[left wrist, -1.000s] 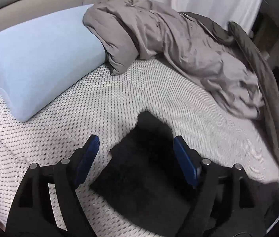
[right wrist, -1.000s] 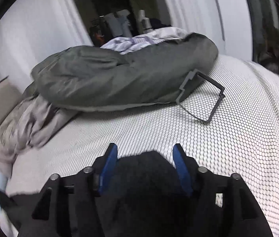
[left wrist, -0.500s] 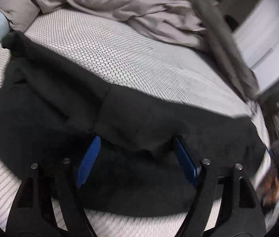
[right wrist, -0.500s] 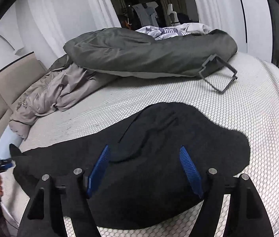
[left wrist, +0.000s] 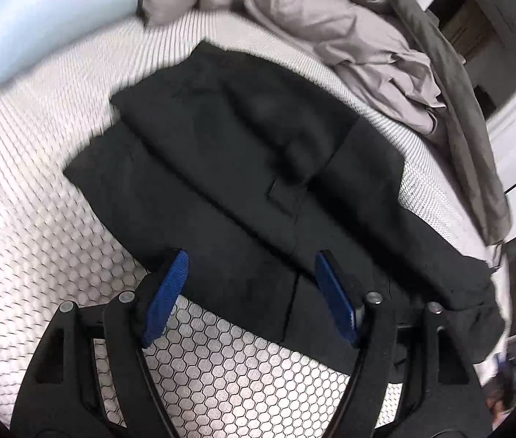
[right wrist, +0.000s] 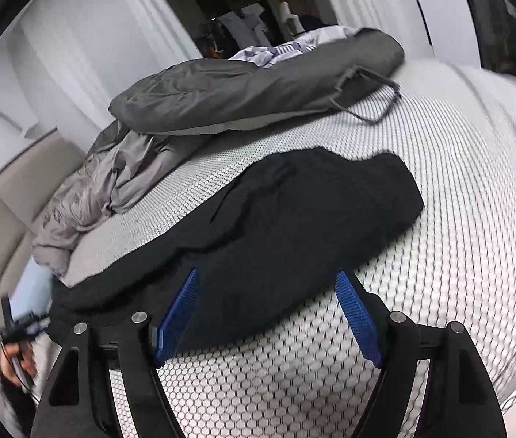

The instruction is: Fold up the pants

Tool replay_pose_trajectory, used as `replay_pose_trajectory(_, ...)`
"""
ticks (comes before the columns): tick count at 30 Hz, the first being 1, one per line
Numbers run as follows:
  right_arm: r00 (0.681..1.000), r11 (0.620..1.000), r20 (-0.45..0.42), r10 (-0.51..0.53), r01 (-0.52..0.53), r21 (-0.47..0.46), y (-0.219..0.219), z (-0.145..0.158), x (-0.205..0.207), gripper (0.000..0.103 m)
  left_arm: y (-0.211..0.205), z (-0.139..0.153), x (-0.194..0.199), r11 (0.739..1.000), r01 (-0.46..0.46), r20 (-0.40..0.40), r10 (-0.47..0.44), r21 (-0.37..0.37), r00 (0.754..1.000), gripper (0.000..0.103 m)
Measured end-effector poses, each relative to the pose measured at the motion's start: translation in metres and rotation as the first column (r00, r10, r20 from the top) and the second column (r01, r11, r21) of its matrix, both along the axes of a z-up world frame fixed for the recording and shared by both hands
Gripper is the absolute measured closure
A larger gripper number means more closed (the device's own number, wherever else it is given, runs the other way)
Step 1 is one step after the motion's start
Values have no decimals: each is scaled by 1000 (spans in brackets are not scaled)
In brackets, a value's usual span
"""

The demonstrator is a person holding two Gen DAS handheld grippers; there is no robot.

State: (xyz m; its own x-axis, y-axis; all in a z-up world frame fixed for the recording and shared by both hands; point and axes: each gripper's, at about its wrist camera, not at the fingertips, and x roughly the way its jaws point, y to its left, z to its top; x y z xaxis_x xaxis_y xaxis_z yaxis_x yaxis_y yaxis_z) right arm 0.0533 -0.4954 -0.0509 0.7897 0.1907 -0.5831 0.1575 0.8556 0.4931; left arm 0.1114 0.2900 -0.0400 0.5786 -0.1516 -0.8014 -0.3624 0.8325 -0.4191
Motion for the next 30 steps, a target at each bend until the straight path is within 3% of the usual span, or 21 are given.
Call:
replay_pose_trajectory(4, 1000, 998, -2, -5, 6, 58, 0, -7, -8, 25, 12, -15, 26, 996, -57, 21, 59, -68, 998, 42)
replay_pose_trajectory(6, 1000, 998, -2, -9, 9, 62, 1, -6, -13, 25, 16, -16, 37, 995, -87, 18, 88, -42, 996, 67)
replay_pose_trajectory(7, 1000, 998, 2, -10, 10, 57, 2, -5, -16, 25, 22, -19, 40, 993, -115, 3, 115, -33, 993, 97)
replay_pose_trajectory(8, 1000, 999, 4, -14, 14, 49, 2, -3, -19, 25, 25, -20, 40, 992, -120, 1, 120, -48, 993, 103)
replay_pose_trajectory(10, 1000, 999, -2, -23, 23, 30, 1, -2, -26, 25, 37, -16, 18, 989, -116, 67, 122, -90, 990, 103)
replay_pose_trajectory(12, 999, 999, -2, -32, 32, 16, -3, -2, -35, 25, 44, -10, -10, 993, -107, 105, 113, -59, 988, 103)
replay_pose_trajectory(14, 999, 999, -11, -43, 43, 3, -9, -4, -42, 25, 57, -15, -40, 989, -136, 93, 142, -65, 986, 103)
replay_pose_trajectory(17, 998, 998, -36, -54, 55, 32, -23, -13, -36, 24, 67, -25, -48, 985, -157, 40, 160, -71, 986, 99)
replay_pose_trajectory(18, 997, 996, -41, -61, 64, 68, -29, -17, -28, 24, 67, -24, -50, 984, -161, 40, 164, -77, 986, 97)
replay_pose_trajectory(20, 998, 985, -33, -60, 65, 161, -40, -25, -13, 24, 67, -20, -57, 984, -165, 37, 167, -61, 985, 84)
replay_pose_trajectory(21, 997, 972, -29, -66, 71, 222, -47, -30, -4, 24, 66, -19, -61, 985, -162, 35, 164, -59, 986, 71)
replay_pose_trajectory(25, 985, 896, -76, -153, 171, 410, -80, -61, 37, 25, 66, -23, -62, 984, -166, 26, 168, -67, 986, 67)
replay_pose_trajectory(26, 981, 873, -88, -170, 192, 448, -87, -68, 44, 34, 66, -25, -59, 983, -167, 24, 169, -71, 985, 67)
replay_pose_trajectory(27, 978, 846, -96, -183, 206, 492, -93, -75, 49, 62, 69, -26, -63, 983, -168, 24, 170, -77, 985, 67)
replay_pose_trajectory(28, 978, 831, -102, -182, 208, 515, -96, -79, 50, 79, 70, -26, -64, 982, -169, 27, 171, -81, 985, 67)
replay_pose_trajectory(29, 977, 824, -102, -185, 211, 526, -97, -78, 45, 86, 70, -25, -60, 982, -170, 29, 172, -82, 985, 67)
replay_pose_trajectory(30, 981, 844, -62, -185, 191, 501, -96, -68, 33, 91, 69, -25, -59, 982, -170, 31, 173, -82, 984, 67)
